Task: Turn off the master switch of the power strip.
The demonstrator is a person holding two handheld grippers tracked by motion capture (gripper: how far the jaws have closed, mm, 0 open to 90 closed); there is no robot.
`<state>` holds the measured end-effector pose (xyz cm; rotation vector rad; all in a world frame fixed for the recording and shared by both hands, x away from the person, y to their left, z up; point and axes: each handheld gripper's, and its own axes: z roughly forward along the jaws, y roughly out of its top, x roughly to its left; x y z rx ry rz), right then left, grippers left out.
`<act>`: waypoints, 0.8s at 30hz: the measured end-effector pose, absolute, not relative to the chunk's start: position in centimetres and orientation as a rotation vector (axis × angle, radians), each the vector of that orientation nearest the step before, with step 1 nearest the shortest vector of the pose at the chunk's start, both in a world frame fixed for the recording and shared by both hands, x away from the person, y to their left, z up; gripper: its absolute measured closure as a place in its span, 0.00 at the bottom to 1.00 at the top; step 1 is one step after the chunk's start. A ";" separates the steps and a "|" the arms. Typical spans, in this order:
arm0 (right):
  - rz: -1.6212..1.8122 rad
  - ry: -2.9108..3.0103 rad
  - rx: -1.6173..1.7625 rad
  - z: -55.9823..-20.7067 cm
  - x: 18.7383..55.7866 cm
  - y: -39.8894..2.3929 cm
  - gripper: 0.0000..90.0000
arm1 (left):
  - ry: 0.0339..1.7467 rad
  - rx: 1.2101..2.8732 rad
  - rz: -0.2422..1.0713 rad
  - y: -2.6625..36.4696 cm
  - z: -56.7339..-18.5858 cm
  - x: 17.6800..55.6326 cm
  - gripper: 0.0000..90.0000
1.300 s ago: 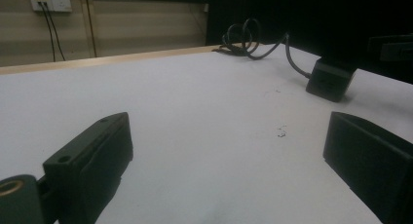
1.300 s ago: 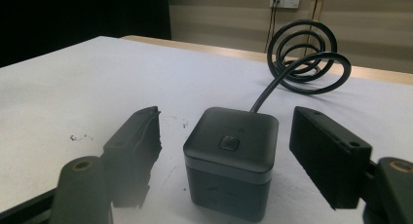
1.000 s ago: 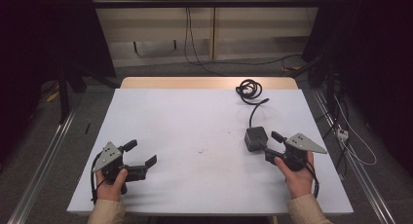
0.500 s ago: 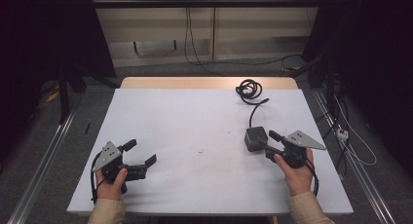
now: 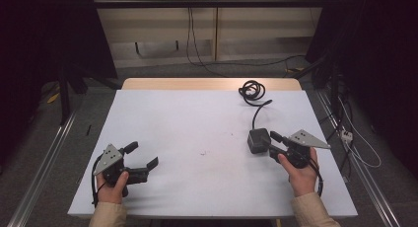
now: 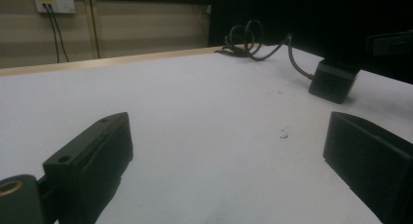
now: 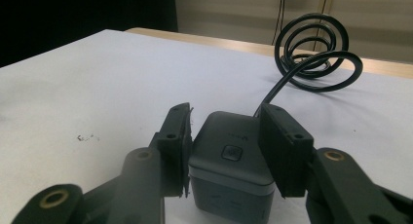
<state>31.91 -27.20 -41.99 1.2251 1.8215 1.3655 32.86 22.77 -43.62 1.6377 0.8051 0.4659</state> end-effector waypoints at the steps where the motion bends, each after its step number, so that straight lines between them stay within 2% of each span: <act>1: 1.364 1.824 1.228 -42.0 31.9 -27.2 0.64 | 0.804 1.639 0.467 22.9 -43.6 32.9 0.04; 13: 1.375 1.854 1.234 -41.6 32.3 -27.1 0.74 | 0.797 1.643 0.461 22.7 -43.7 32.9 0.04; 24: 1.368 1.864 1.249 -41.4 32.6 -27.1 0.78 | 0.795 1.646 0.457 22.5 -43.8 32.9 0.04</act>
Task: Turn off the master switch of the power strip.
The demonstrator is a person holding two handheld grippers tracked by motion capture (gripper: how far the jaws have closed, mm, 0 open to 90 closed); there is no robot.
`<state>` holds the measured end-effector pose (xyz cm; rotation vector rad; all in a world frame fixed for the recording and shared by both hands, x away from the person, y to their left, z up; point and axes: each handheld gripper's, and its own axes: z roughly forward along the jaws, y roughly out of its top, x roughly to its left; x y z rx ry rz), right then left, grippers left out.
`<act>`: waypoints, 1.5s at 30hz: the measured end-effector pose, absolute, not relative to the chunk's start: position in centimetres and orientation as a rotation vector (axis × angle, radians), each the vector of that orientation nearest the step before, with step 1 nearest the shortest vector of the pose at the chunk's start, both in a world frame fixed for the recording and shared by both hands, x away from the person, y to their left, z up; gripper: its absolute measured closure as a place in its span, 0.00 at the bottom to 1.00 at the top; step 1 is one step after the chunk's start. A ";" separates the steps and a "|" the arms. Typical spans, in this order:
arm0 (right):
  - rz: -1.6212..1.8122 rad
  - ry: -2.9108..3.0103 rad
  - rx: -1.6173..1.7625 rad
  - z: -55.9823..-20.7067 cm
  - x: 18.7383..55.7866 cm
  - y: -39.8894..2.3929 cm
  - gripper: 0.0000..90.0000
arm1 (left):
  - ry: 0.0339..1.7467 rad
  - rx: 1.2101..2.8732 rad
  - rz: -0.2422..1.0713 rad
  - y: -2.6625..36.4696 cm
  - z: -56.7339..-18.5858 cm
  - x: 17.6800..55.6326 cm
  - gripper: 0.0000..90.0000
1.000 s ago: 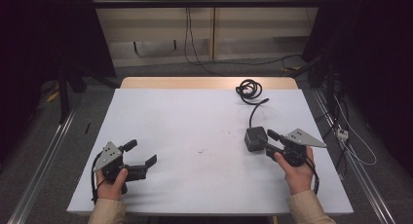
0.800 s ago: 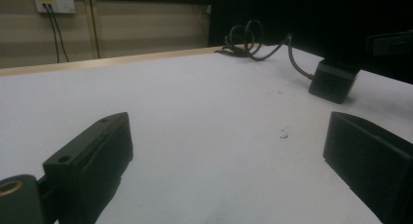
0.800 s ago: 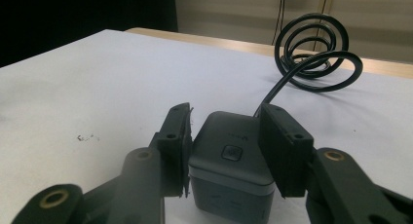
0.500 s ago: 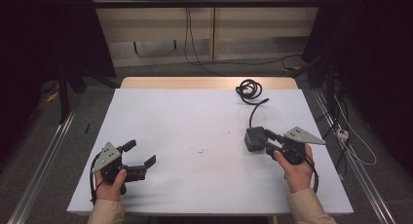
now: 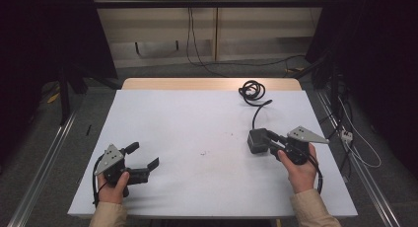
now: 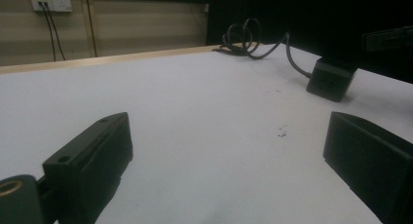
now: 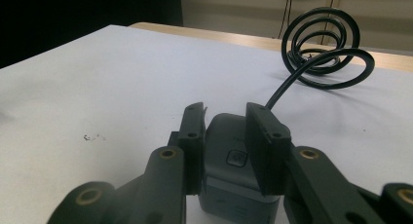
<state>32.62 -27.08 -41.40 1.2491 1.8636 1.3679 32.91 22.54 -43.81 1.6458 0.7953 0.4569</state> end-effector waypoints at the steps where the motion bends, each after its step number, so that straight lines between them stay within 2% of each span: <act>1: 1.368 1.866 1.254 -41.4 32.7 -27.1 0.79 | 0.796 1.646 0.456 22.6 -43.8 32.9 0.04; 11: 1.345 1.886 1.255 -41.7 33.1 -27.0 0.81 | 0.803 1.646 0.455 22.8 -43.9 32.8 0.04; 45: 1.344 1.911 1.263 -41.8 34.0 -27.0 0.98 | 0.809 1.655 0.459 22.9 -44.0 32.8 0.04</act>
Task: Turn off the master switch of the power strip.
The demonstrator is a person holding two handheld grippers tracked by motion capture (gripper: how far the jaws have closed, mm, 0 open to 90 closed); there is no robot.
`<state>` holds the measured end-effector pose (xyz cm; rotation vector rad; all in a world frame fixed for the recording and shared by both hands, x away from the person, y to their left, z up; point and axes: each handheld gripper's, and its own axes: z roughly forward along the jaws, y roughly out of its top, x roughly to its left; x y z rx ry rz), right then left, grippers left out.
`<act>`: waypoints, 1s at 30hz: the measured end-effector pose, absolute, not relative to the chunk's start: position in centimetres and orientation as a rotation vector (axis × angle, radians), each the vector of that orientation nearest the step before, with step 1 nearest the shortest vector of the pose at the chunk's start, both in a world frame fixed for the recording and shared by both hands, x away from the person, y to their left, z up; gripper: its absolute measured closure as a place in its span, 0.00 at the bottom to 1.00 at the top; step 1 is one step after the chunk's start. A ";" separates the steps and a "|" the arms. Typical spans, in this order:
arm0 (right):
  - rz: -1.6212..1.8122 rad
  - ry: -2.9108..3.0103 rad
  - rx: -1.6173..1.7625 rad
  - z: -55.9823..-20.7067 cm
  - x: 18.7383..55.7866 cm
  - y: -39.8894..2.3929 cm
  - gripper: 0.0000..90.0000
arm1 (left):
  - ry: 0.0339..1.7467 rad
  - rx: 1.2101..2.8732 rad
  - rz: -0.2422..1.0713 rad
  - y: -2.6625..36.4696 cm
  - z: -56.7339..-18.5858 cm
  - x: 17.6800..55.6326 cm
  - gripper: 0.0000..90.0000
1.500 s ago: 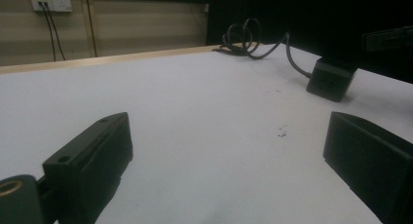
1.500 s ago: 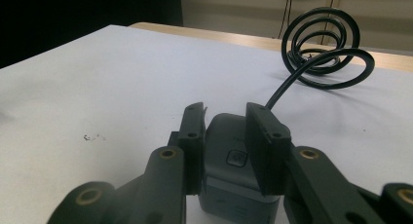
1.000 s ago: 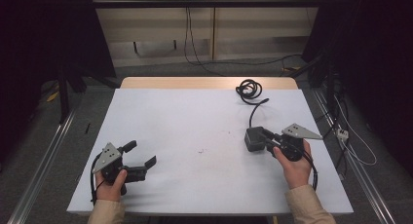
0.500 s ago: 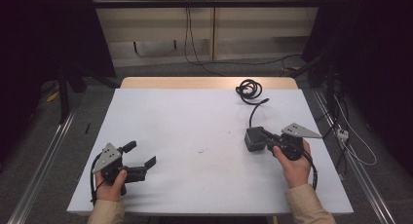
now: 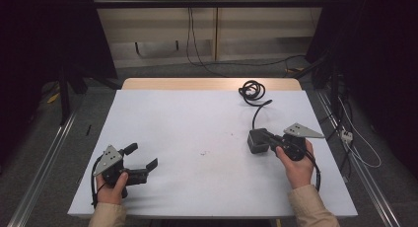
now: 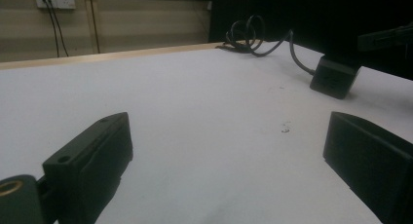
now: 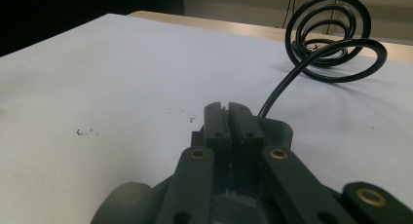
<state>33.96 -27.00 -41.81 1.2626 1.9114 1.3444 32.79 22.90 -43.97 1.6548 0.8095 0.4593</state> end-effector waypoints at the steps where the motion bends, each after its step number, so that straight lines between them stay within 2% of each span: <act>1: 1.340 1.915 1.258 -41.8 34.0 -27.0 0.98 | 0.810 1.654 0.459 22.9 -44.0 32.8 0.04; 30: 1.310 1.963 1.250 -42.1 34.8 -26.6 1.00 | 0.823 1.647 0.469 23.4 -44.0 32.3 0.04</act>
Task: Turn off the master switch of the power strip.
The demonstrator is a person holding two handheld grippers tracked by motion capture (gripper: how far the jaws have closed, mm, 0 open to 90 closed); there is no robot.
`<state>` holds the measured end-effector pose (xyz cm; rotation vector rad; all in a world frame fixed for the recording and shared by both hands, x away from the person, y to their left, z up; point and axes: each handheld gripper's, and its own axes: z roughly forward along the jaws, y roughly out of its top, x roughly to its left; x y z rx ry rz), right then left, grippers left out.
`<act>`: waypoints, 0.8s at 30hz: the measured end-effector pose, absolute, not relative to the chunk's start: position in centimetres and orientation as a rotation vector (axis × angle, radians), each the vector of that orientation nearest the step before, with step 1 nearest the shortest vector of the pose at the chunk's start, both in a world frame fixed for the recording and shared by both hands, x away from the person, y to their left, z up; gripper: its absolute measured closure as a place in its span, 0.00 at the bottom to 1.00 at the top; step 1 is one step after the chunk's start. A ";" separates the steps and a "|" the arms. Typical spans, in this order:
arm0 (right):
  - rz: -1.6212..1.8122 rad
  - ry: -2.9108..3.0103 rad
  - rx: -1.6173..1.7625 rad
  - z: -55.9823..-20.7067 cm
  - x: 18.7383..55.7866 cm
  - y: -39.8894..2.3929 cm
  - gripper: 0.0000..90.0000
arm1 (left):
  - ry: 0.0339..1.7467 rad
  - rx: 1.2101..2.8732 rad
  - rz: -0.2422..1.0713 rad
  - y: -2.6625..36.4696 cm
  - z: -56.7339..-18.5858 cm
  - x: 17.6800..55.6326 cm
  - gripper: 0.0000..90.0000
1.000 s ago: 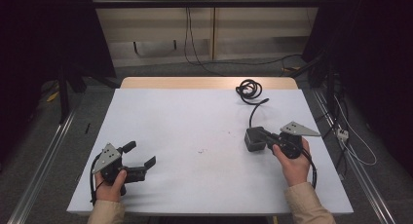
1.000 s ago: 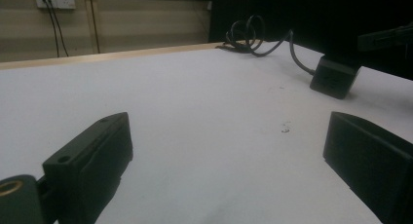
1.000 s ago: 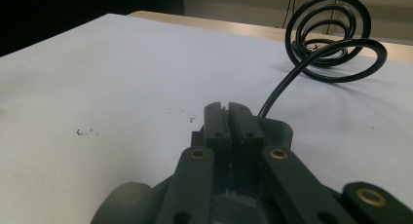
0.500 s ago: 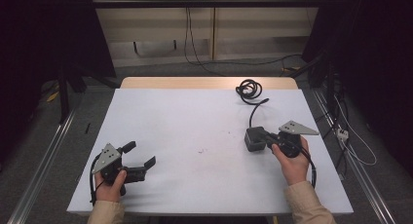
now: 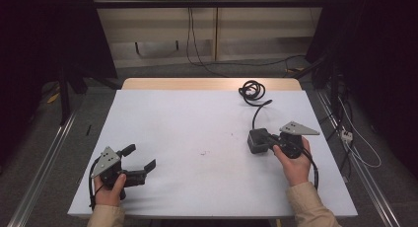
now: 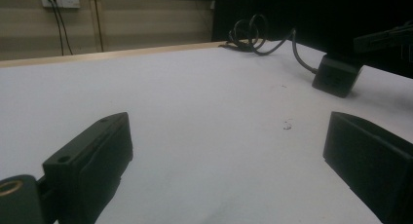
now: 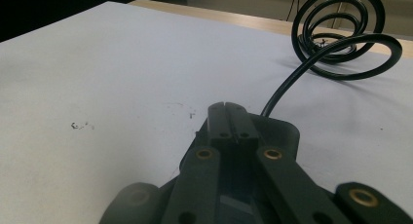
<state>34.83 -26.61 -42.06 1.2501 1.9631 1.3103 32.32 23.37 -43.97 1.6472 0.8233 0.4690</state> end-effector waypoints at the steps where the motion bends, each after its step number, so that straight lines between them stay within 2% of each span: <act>1: 1.312 1.963 1.251 -42.1 34.9 -26.6 1.00 | 0.822 1.650 0.471 23.5 -44.0 32.3 0.04; 24: 1.219 2.012 1.233 -42.6 35.1 -26.8 1.00 | 0.838 1.647 0.486 24.6 -44.0 31.5 0.04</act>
